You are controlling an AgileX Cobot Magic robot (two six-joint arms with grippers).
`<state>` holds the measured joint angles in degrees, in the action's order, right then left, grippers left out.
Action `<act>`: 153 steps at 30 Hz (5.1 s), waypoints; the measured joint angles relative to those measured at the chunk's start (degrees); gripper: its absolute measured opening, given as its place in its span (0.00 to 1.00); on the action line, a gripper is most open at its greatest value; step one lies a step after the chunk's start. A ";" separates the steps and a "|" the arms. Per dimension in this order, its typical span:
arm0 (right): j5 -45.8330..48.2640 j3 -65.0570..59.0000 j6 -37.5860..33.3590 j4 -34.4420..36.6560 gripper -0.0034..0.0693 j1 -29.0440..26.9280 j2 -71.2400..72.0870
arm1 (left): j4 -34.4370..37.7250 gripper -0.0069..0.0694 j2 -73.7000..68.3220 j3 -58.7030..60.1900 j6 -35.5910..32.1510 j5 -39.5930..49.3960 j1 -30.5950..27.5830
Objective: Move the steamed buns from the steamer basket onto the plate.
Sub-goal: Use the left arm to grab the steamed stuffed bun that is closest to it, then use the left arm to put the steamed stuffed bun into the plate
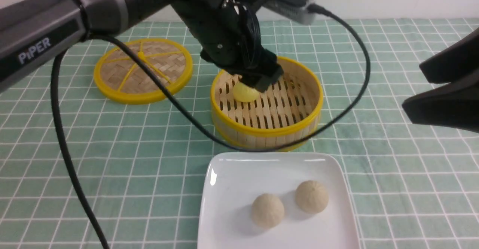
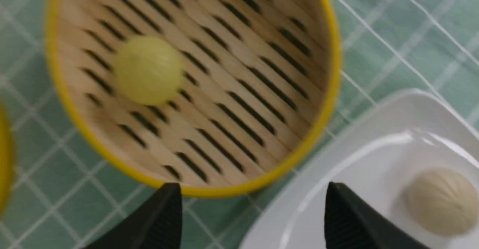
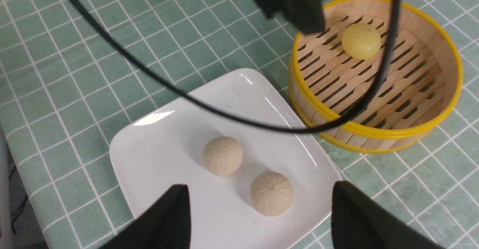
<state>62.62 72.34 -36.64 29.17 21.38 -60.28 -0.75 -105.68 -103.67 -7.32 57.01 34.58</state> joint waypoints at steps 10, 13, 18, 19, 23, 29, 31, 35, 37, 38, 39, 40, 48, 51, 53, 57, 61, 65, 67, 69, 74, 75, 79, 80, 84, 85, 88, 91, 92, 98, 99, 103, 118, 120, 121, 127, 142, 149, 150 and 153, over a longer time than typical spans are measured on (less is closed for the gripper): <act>0.00 0.00 0.00 0.81 0.73 0.00 0.00 | -14.00 0.74 -8.15 -9.24 17.80 1.99 -0.05; 0.00 0.00 0.00 1.23 0.73 0.00 0.00 | -13.62 0.74 -14.38 -15.49 18.18 3.35 -0.05; 0.00 0.00 0.00 1.23 0.73 0.00 0.00 | -13.17 0.74 -20.93 -22.87 17.68 6.14 -0.05; 0.00 0.00 0.00 1.29 0.73 0.00 0.00 | -12.89 0.74 -21.97 -23.75 17.17 6.19 -0.05; 0.00 0.00 0.00 1.29 0.73 0.00 0.00 | -11.27 0.74 -24.27 -24.66 15.70 6.21 -0.05; 0.44 0.00 0.00 1.29 0.73 0.00 0.00 | -10.21 0.74 -27.38 -24.66 14.70 5.25 -0.05; 0.60 0.00 0.00 1.29 0.73 0.00 0.00 | -10.21 0.73 -27.85 -24.66 14.57 4.36 -0.05; 1.33 0.00 -0.02 1.29 0.73 0.00 0.00 | -10.50 0.71 -28.69 -24.76 14.52 2.62 -0.05; 1.37 0.00 -0.02 1.29 0.73 0.00 0.00 | -11.12 0.69 -29.20 -24.85 14.52 1.42 -0.05; 1.37 0.00 -0.02 1.29 0.73 0.00 0.00 | -11.36 0.68 -29.42 -24.98 14.52 0.83 -0.05; 1.37 0.00 -0.02 1.29 0.73 0.00 0.00 | -12.36 0.67 -30.00 -25.01 14.52 -0.07 -0.05; 1.37 0.00 -0.02 1.29 0.73 0.00 0.00 | -13.23 0.66 -30.44 -25.01 14.52 -0.58 -0.05; 2.05 0.00 -0.02 1.29 0.73 0.00 0.00 | -16.70 0.34 -31.67 -25.01 17.07 -0.88 -0.05; 2.17 0.00 -0.02 1.29 0.73 0.00 0.00 | -17.43 0.18 -31.11 -25.01 17.14 -0.66 -0.05; 2.23 0.00 -0.06 1.29 0.73 0.00 0.00 | -17.51 0.13 -30.05 -25.13 17.14 0.89 -0.05; 2.35 0.00 -0.12 1.29 0.69 0.00 0.00 | -17.46 0.12 -25.50 -26.46 17.09 7.22 0.00; 2.40 0.00 -0.12 1.29 0.64 0.00 0.00 | -16.71 0.12 -19.05 -27.52 17.09 11.74 0.00; 2.40 0.00 -0.17 1.29 0.56 0.00 0.00 | -12.29 0.12 -11.45 -27.81 16.92 14.10 0.00; 2.53 0.00 -0.17 1.29 0.53 0.00 0.00 | -8.53 0.12 -8.36 -27.47 16.35 14.10 0.00; 2.64 0.00 -0.17 1.36 0.49 0.00 0.00 | -3.58 0.12 -5.75 -27.01 15.43 14.10 0.00; 3.12 0.00 -0.17 1.36 0.42 0.00 0.00 | 6.06 0.12 -1.89 -26.31 14.49 14.14 0.00; 3.82 0.00 -0.17 1.43 0.39 0.00 0.00 | 8.57 0.12 -0.89 -25.19 14.38 14.14 0.00; 5.35 0.00 -0.17 1.43 0.38 0.00 0.00 | 10.26 0.13 1.17 -20.96 14.33 14.14 0.00; 6.37 0.00 -0.17 1.43 0.37 0.00 0.00 | 10.26 0.13 2.92 -17.16 14.33 14.14 0.00; 7.59 0.00 -0.17 1.43 0.38 0.00 0.00 | 10.26 0.13 6.34 -8.83 14.03 14.14 0.00; 7.65 0.00 -0.17 1.43 0.38 0.00 0.00 | 10.38 0.13 7.12 -6.97 13.67 14.14 0.00; 7.72 0.00 -0.17 1.43 0.38 0.00 0.00 | 11.99 0.13 9.74 0.51 11.85 14.14 0.00; 7.77 0.00 -0.17 1.43 0.38 0.00 0.00 | 13.57 0.13 10.77 6.67 10.46 14.14 0.00; 7.77 0.00 -0.17 1.43 0.38 0.00 0.00 | 14.10 0.13 10.85 9.06 9.31 14.14 0.00; 7.77 0.00 -0.17 1.43 0.38 0.00 0.00 | 14.78 0.13 10.29 18.14 3.49 14.03 0.00; 7.77 0.00 -0.17 1.43 0.38 0.00 0.00 | 14.70 0.13 9.94 19.61 2.25 13.34 0.00; 7.77 0.00 -0.17 1.43 0.38 0.00 0.00 | 14.70 0.13 8.22 23.15 -1.45 8.84 0.00; 9.09 0.00 -0.17 1.69 0.38 0.00 0.00 | 14.24 0.14 -1.96 24.03 -6.30 -1.27 0.00; 9.09 0.00 -0.17 1.76 0.38 0.00 0.00 | 13.97 0.14 -1.96 24.03 -6.36 -2.03 0.00; 9.09 0.00 -0.17 1.96 0.38 0.00 0.00 | 13.20 0.14 -1.96 24.03 -6.50 -3.01 0.00; 9.09 0.00 -0.17 2.10 0.38 0.00 0.00 | 10.83 0.15 -1.96 24.03 -6.50 -4.93 0.00; 9.13 0.00 -0.17 2.15 0.38 0.00 0.00 | 10.64 0.29 -4.07 24.03 -6.50 -5.99 0.00; 9.19 0.00 -0.17 2.15 0.38 0.00 0.00 | 9.57 0.49 -4.04 23.12 -6.50 -5.36 0.00; 9.24 0.00 -0.17 2.15 0.38 0.00 0.00 | 9.40 0.52 -3.88 22.63 -6.50 -4.74 0.00; 9.24 0.00 -0.17 2.15 0.38 0.00 0.00 | 9.28 0.60 -3.05 20.94 -6.50 -3.10 0.00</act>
<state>71.86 72.34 -36.81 31.32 21.38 -60.28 8.53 -108.73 -82.72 -13.82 53.91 34.58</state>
